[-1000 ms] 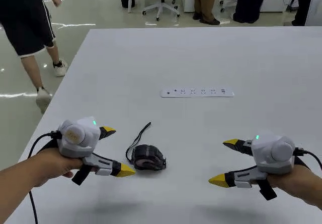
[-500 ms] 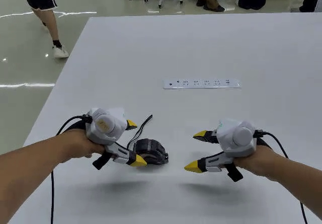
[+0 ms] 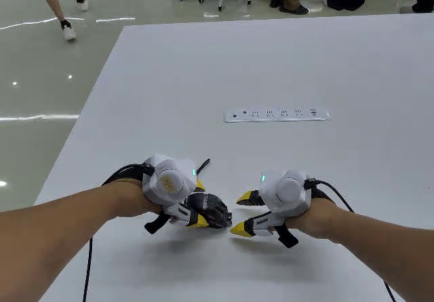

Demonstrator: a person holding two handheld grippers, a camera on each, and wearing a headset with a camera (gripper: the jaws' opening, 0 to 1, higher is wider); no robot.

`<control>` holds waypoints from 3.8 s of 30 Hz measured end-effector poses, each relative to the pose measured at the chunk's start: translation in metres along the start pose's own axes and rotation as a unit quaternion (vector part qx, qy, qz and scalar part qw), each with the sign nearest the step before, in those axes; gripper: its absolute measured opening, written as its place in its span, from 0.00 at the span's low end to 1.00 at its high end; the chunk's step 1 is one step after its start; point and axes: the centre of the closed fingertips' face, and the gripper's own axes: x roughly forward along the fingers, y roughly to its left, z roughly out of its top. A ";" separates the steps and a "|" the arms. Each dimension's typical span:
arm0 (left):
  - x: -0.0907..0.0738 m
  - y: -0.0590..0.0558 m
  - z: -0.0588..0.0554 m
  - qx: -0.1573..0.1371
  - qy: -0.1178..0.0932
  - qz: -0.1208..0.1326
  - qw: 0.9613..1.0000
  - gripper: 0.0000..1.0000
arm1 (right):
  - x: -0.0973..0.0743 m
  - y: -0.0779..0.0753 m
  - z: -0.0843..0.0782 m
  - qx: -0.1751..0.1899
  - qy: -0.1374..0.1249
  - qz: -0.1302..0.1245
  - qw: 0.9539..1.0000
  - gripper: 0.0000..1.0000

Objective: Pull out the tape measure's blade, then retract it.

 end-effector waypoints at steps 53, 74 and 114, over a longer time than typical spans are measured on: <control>0.001 0.005 -0.004 -0.028 -0.007 0.002 1.000 0.31 | -0.004 -0.001 -0.026 -0.056 0.072 0.046 0.995 0.10; 0.002 0.007 -0.003 -0.036 -0.010 0.002 0.999 0.31 | -0.028 -0.007 -0.040 -0.046 0.087 0.046 0.994 0.10; 0.002 0.008 -0.003 -0.043 -0.016 0.004 0.999 0.31 | -0.065 -0.019 -0.071 -0.028 0.108 0.036 0.993 0.10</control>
